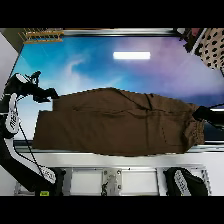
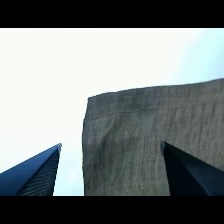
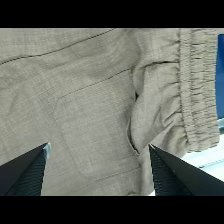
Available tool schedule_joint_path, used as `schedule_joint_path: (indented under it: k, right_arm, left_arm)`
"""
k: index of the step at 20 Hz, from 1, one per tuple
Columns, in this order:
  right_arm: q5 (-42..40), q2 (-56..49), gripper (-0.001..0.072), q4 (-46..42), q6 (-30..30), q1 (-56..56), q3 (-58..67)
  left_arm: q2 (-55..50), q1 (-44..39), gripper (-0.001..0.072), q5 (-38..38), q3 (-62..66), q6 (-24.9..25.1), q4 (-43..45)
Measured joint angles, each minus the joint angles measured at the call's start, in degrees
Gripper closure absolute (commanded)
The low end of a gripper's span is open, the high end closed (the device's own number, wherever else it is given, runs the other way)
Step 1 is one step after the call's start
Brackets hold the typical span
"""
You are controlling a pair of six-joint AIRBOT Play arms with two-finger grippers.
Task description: Fold the clothes and pants, and hang the long-sleeved shirts on hangers.
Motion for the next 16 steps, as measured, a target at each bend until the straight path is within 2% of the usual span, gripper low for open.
schedule_joint_path:
  k: [7, 8, 9, 10, 13, 16]
  right_arm:
    - [0.02, -0.42, 0.0039, 0.96, 0.00, 0.00, 0.00]
    - [-0.02, -0.44, 0.0039, 0.98, 0.00, 0.00, 0.02]
    - [-0.04, -0.46, 0.0039, 0.98, 0.00, 0.00, 0.02]
    - [-0.04, -0.44, 0.0039, 0.98, 0.00, 0.00, 0.02]
    - [-0.17, -0.44, 0.0038, 1.01, 0.00, 0.00, 0.02]
    - [-0.17, -0.46, 0.0039, 1.05, 0.00, 0.02, 0.02]
  left_arm:
    - [-1.46, -1.16, 0.0035, 1.55, 0.57, -0.20, -4.39]
    - [-1.53, -1.73, 0.0196, 1.92, 0.57, -0.20, -4.66]
    - [-1.60, -2.29, 0.0498, 2.25, 0.57, -0.22, -4.76]
    - [-1.77, -2.95, 0.0700, 2.21, 0.50, -0.24, -4.83]
    - [-1.46, -4.48, 0.0703, 2.99, 0.55, -0.39, -5.18]
    - [2.08, -5.40, 0.0704, 7.08, 0.57, -0.87, -5.27]
